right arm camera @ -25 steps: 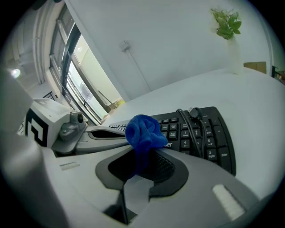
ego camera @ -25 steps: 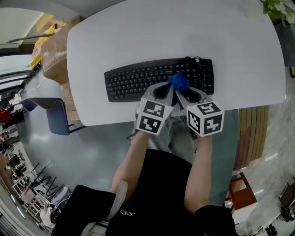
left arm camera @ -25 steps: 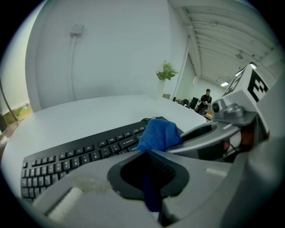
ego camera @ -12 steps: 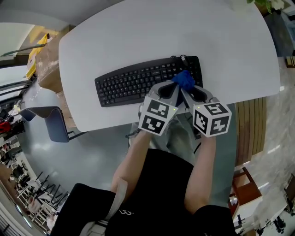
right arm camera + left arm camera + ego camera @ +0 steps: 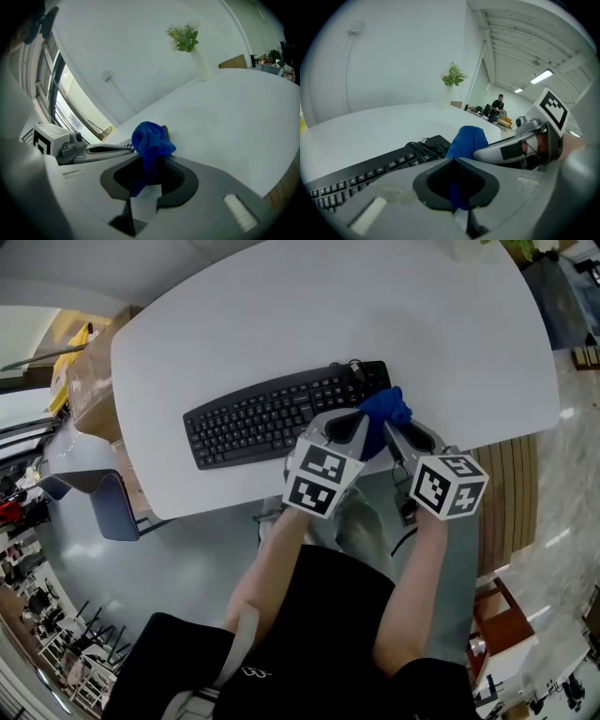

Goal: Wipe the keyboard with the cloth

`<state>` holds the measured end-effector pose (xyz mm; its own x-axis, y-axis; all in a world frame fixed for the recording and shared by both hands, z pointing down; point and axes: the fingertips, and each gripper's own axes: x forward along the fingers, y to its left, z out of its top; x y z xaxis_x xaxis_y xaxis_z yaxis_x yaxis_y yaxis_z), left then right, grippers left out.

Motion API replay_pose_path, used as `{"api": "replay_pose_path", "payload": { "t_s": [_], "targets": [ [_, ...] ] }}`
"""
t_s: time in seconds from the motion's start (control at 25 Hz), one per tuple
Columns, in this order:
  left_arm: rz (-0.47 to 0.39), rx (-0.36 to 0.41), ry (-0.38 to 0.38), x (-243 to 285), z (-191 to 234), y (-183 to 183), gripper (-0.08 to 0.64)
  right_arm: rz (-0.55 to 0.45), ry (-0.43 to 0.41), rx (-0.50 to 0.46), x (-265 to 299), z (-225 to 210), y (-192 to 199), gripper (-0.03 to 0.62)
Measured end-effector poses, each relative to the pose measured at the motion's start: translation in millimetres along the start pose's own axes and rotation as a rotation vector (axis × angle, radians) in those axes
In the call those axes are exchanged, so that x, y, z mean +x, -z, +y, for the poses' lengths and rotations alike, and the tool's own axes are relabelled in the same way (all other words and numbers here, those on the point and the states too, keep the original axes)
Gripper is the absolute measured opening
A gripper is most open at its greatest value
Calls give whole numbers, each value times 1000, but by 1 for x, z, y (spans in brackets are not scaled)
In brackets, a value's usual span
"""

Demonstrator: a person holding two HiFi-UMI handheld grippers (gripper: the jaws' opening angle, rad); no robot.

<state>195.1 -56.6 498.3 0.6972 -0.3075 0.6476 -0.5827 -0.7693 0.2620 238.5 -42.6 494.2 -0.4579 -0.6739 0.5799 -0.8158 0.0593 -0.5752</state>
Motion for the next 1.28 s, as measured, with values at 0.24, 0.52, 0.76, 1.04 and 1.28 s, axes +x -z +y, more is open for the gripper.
{"api": "replay_pose_path", "payload": {
  "t_s": [0.24, 0.52, 0.76, 1.04, 1.28],
  "targets": [
    [-46, -49, 15, -2, 1, -16, -2, -9, 106, 18, -15, -33, -4, 89],
    [-162, -59, -52, -29, 24, -52, -2, -84, 146, -47, -32, -30, -46, 87],
    [-325, -46, -152, -74, 47, -103, -2, -195, 78, -194, -40, 17, -113, 87],
    [-541, -21, -306, -163, 91, -148, -2, -355, -53, -381, -34, 113, -173, 87],
    [-698, 14, -439, -239, 108, -186, -2, -508, -163, -519, -39, 193, -213, 87]
  ]
}}
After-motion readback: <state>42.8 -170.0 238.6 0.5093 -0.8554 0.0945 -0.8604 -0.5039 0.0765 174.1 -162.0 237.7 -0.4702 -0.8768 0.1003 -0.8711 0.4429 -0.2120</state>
